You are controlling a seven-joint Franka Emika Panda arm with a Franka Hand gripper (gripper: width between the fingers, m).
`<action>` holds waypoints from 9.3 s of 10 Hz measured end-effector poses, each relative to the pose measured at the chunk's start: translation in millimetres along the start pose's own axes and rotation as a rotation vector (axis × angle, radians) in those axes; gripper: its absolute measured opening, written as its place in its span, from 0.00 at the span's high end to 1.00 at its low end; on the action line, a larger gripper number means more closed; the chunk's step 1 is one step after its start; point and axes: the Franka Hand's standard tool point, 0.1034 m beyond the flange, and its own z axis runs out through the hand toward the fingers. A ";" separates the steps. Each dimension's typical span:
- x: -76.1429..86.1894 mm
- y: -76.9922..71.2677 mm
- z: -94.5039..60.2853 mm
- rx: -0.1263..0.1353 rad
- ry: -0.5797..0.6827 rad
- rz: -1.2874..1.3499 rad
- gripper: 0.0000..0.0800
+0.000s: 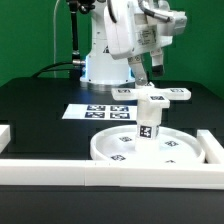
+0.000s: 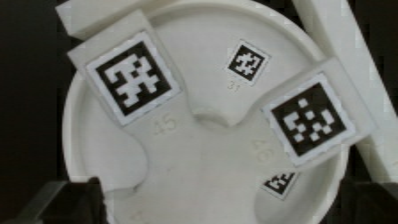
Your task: Assemble round table
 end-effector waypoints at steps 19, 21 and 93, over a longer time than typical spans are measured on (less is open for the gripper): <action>-6.4 8.6 -1.1 -0.233 -0.015 -1.991 0.19; -7.1 9.6 0.4 -0.276 -0.006 -2.261 0.19; -16.1 19.2 -0.1 -0.148 0.070 -0.989 0.19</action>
Offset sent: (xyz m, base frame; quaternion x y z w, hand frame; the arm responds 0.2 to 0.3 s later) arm 0.0062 0.0156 0.0043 -0.1078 -0.0163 -0.4234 0.8994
